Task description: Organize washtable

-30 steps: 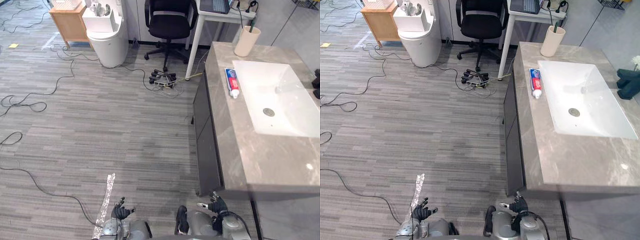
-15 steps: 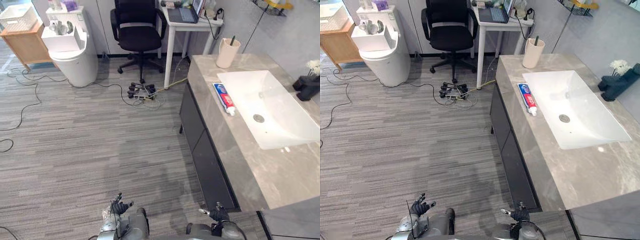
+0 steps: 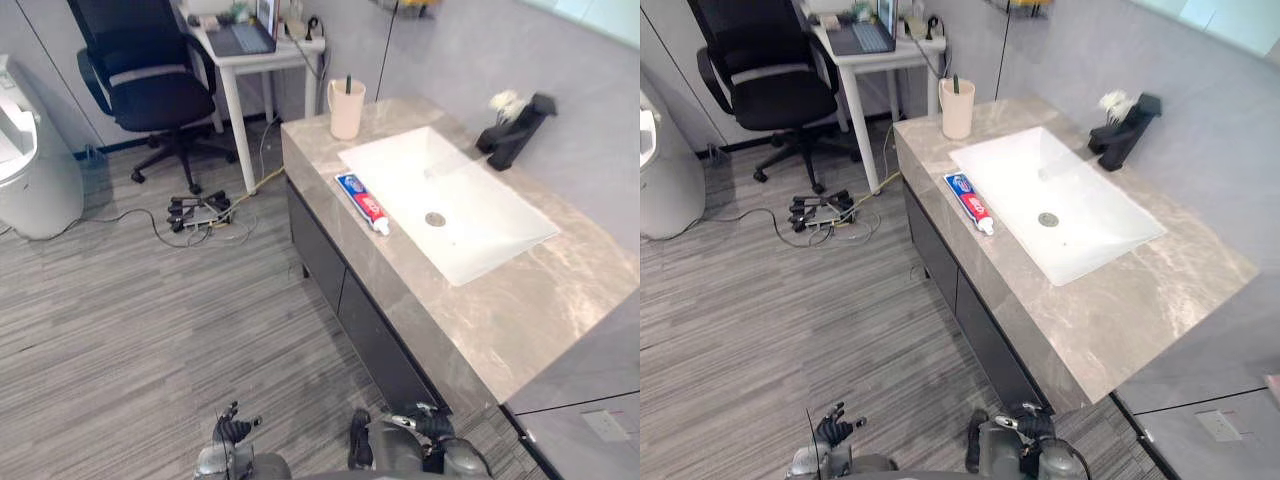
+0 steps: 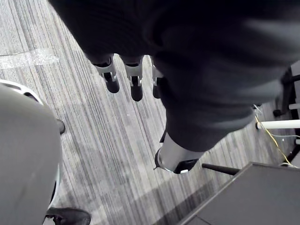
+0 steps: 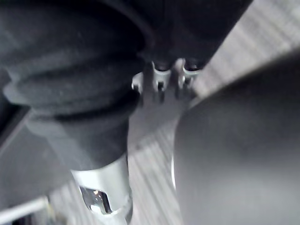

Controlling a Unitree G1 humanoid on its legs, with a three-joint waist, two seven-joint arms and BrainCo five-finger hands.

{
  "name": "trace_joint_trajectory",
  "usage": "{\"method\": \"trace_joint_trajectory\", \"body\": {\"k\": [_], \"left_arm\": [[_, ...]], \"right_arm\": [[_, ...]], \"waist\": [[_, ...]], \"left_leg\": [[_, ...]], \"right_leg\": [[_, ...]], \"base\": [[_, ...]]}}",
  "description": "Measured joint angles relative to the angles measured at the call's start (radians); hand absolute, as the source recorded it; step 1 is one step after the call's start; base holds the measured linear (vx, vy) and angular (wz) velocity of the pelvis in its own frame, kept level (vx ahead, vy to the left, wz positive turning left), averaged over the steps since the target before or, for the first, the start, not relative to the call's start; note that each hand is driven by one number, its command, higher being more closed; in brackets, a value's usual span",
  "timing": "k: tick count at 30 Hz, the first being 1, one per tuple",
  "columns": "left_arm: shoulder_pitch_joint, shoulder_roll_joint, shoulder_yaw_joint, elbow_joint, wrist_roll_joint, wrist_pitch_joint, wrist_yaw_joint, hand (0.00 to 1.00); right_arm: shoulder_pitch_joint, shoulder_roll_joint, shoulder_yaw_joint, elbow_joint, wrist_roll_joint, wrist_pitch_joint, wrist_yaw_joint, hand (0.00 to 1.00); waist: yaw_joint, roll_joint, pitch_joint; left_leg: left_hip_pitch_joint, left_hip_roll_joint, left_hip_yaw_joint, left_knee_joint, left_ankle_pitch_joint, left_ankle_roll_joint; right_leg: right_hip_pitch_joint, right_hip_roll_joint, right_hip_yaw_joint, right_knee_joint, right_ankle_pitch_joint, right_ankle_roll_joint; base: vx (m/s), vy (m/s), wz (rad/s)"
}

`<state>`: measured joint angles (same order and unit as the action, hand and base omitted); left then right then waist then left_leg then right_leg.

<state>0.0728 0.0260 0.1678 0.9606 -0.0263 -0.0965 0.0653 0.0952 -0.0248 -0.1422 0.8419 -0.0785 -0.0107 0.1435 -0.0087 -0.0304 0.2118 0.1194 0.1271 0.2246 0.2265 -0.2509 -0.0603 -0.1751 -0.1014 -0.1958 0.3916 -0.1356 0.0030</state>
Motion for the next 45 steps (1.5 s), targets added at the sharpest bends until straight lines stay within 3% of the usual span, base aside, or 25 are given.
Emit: {"method": "trace_joint_trajectory", "body": {"k": [2,4,5,7,8,10,11,12,13,14,17,21,22,23,24,25,26,28,30,31,35,38,40,41,45], "left_arm": [[-0.002,-0.016,0.005,-0.017,0.002,0.000,-0.002,0.00],[-0.004,-0.037,0.040,-0.040,0.001,0.001,-0.001,0.00],[0.006,-0.051,0.044,-0.053,0.001,0.000,-0.001,0.00],[0.023,-0.054,0.039,-0.066,0.001,0.000,-0.001,0.00],[0.029,-0.039,0.045,-0.066,0.000,-0.002,0.000,0.00],[0.032,-0.034,0.059,-0.066,0.000,0.001,0.000,0.00],[0.036,-0.030,0.061,-0.067,0.000,0.000,0.000,0.00],[0.044,-0.030,0.072,-0.070,-0.005,-0.006,0.002,0.00],[0.045,-0.049,0.087,-0.069,-0.018,-0.012,0.004,0.00],[0.040,-0.048,0.099,-0.064,-0.030,-0.011,0.006,0.00],[0.059,-0.049,0.105,-0.060,-0.033,-0.016,0.010,0.00],[0.056,-0.049,0.116,-0.038,-0.024,-0.016,0.011,0.00],[0.053,-0.042,0.115,-0.032,-0.006,-0.018,0.001,0.00],[0.052,-0.041,0.100,-0.029,0.001,-0.018,0.000,0.00],[0.054,-0.046,0.078,-0.024,0.002,-0.019,0.000,0.00],[0.045,-0.042,0.079,-0.017,-0.005,-0.019,0.003,0.00],[0.047,-0.033,0.060,-0.011,0.002,-0.019,0.000,0.00],[0.040,-0.024,0.057,0.008,0.001,-0.019,0.000,0.00],[0.029,-0.007,0.027,0.040,0.001,-0.020,0.000,0.00],[0.019,-0.001,0.016,0.057,0.000,-0.020,-0.002,0.00],[-0.011,-0.004,-0.021,0.088,0.002,-0.016,-0.008,0.00],[-0.012,-0.014,-0.019,0.081,0.011,-0.016,-0.022,0.00],[0.019,-0.042,0.001,0.009,0.012,-0.019,-0.022,0.00],[0.033,-0.046,0.000,-0.007,0.012,-0.026,-0.022,0.00],[0.035,-0.037,0.001,-0.008,-0.001,-0.030,-0.021,0.00]], "right_arm": [[-0.004,-0.015,0.018,-0.003,-0.019,0.018,0.038,0.00],[-0.002,-0.020,0.020,-0.007,-0.037,0.008,0.028,0.00],[-0.002,-0.033,0.026,-0.002,-0.039,0.013,0.025,0.00],[-0.002,-0.029,0.025,0.013,-0.039,0.015,-0.018,0.00],[-0.001,-0.019,0.014,0.018,-0.036,0.015,-0.063,0.00],[-0.011,0.007,-0.035,0.020,-0.006,0.014,-0.132,0.00],[-0.014,0.017,-0.058,0.027,0.003,0.012,-0.155,0.00],[-0.021,0.022,-0.077,0.049,0.013,0.012,-0.188,0.00],[-0.020,0.012,-0.079,0.055,0.021,0.010,-0.205,0.00],[-0.019,0.008,-0.076,0.062,0.023,0.012,-0.214,0.00],[0.005,0.023,-0.049,0.042,0.029,0.004,-0.228,0.00],[0.024,0.041,-0.073,0.042,0.028,-0.003,-0.228,0.00],[0.016,0.047,-0.090,0.043,0.028,-0.004,-0.228,0.00],[0.019,0.049,-0.107,0.046,0.027,-0.005,-0.228,0.00],[0.029,0.036,-0.118,0.035,0.025,-0.009,-0.226,0.00],[0.020,0.036,-0.116,0.045,0.024,-0.009,-0.227,0.00],[0.017,0.037,-0.117,0.040,0.022,-0.012,-0.215,0.00],[0.015,0.040,-0.116,0.059,0.005,-0.022,-0.208,0.00],[-0.026,0.035,-0.112,0.092,-0.010,-0.026,-0.206,0.00],[-0.033,0.028,-0.112,0.112,-0.010,-0.026,-0.204,0.00],[-0.057,0.014,-0.119,0.124,-0.008,-0.032,-0.206,0.00],[-0.048,0.023,-0.155,0.123,-0.006,-0.031,-0.209,0.00],[-0.026,0.005,-0.153,0.113,-0.007,-0.028,-0.209,0.00],[-0.028,0.002,-0.153,0.118,-0.005,-0.026,-0.210,0.00],[-0.030,0.006,-0.154,0.117,0.005,-0.026,-0.212,0.00]], "waist": [[0.006,0.019,-0.004],[0.008,0.037,0.000],[0.020,0.062,0.001],[0.029,0.051,-0.013],[0.036,0.045,-0.014],[0.030,0.039,-0.013],[0.030,0.033,-0.012],[0.034,0.027,-0.008],[0.053,0.060,-0.013],[0.060,0.061,-0.006],[0.051,0.029,-0.026],[0.049,0.015,-0.058],[0.049,-0.003,-0.048],[0.045,0.007,-0.049],[0.042,0.046,-0.050],[0.052,0.021,-0.043],[0.044,0.023,-0.043],[0.038,0.014,-0.042],[0.023,0.011,-0.042],[0.021,0.014,-0.040],[0.006,0.050,-0.018],[-0.004,0.061,-0.011],[0.033,0.085,-0.006],[0.031,0.088,-0.006],[0.028,0.083,-0.007]], "left_leg": [[-0.036,0.016,-0.035,0.114,0.008,-0.030],[-0.134,0.058,-0.048,0.387,0.004,-0.042],[-0.173,0.105,-0.028,0.567,0.042,-0.080],[-0.182,0.116,0.003,0.661,0.095,-0.074],[-0.188,0.116,0.023,0.671,0.035,-0.035],[-0.219,0.112,-0.007,0.577,-0.084,-0.023],[-0.232,0.101,-0.037,0.530,-0.098,-0.019],[-0.242,0.071,-0.150,0.391,-0.098,-0.030],[-0.200,0.068,-0.232,0.243,-0.017,-0.100],[-0.184,0.058,-0.204,0.240,-0.021,-0.068],[-0.121,0.039,-0.119,0.219,-0.062,-0.049],[-0.072,0.010,0.012,0.292,-0.067,-0.036],[-0.108,0.008,-0.003,0.390,-0.088,-0.021],[-0.095,0.000,-0.021,0.321,-0.099,0.008],[-0.037,0.004,-0.017,0.198,-0.087,0.012],[0.007,-0.014,0.033,0.179,-0.075,0.012],[0.049,-0.022,0.077,0.144,-0.076,0.014],[0.094,-0.024,0.116,0.098,-0.072,0.018],[0.130,-0.027,0.176,0.042,-0.057,0.010],[0.130,-0.034,0.181,0.028,-0.051,0.010],[0.137,-0.029,0.091,-0.015,-0.009,0.001],[0.086,0.021,0.042,0.197,-0.005,-0.006],[-0.016,0.116,0.023,0.497,-0.004,-0.023],[-0.032,0.137,0.024,0.525,-0.008,-0.019],[-0.093,0.138,-0.037,0.307,-0.016,-0.006]], "right_leg": [[0.034,-0.007,-0.043,0.013,-0.035,-0.002],[0.087,-0.007,-0.059,0.001,-0.044,0.005],[0.142,0.012,-0.045,-0.005,-0.059,0.015],[0.182,0.006,0.000,-0.031,-0.073,0.018],[0.199,-0.009,0.037,-0.054,-0.072,0.018],[0.204,-0.022,0.093,-0.085,-0.063,0.030],[0.203,-0.032,0.111,-0.088,-0.060,0.039],[0.192,-0.043,0.166,-0.087,-0.062,0.072],[0.170,-0.020,0.234,-0.084,-0.066,0.121],[0.173,-0.025,0.268,-0.100,-0.056,0.134],[0.188,0.018,0.279,-0.008,-0.051,0.084],[0.183,-0.003,0.370,-0.061,-0.020,0.061],[0.166,-0.039,0.373,-0.014,-0.007,0.051],[0.155,-0.044,0.351,0.018,-0.011,0.055],[0.118,-0.041,0.289,0.097,-0.017,0.065],[0.086,-0.085,0.239,0.178,-0.026,0.071],[0.039,-0.138,0.082,0.280,-0.048,0.047],[0.030,-0.144,-0.032,0.298,-0.067,0.034],[0.030,-0.117,-0.171,0.175,-0.066,0.035],[0.032,-0.102,-0.200,0.114,-0.062,0.006],[0.052,-0.054,-0.185,0.063,-0.048,-0.022],[0.144,-0.023,-0.217,-0.016,-0.058,-0.014],[0.231,0.043,-0.191,-0.099,-0.048,-0.022],[0.249,0.058,-0.174,-0.120,-0.045,-0.017],[0.266,0.074,-0.053,-0.203,-0.015,0.006]], "base": [[0.26,-0.067,0.67],[0.20,0.014,0.14],[0.17,0.129,-0.20],[0.22,0.263,-0.48],[0.17,0.279,-0.55],[0.13,0.291,-0.35],[0.12,0.394,-0.57],[0.07,0.417,-1.05],[0.07,0.440,-1.30],[0.12,0.402,-1.33],[0.19,0.319,-0.98],[0.20,0.245,-1.22],[0.11,0.223,-1.12],[0.01,0.145,-0.93],[-0.06,0.103,-0.94],[-0.02,0.094,-1.15],[0.02,0.089,-1.07],[0.05,0.030,-0.76],[0.12,-0.065,-0.81],[0.14,-0.074,-0.64],[0.09,-0.097,-0.28],[0.10,-0.136,0.21],[0.05,-0.047,-0.34],[0.09,0.010,-0.64],[0.10,0.049,-0.81]]}}
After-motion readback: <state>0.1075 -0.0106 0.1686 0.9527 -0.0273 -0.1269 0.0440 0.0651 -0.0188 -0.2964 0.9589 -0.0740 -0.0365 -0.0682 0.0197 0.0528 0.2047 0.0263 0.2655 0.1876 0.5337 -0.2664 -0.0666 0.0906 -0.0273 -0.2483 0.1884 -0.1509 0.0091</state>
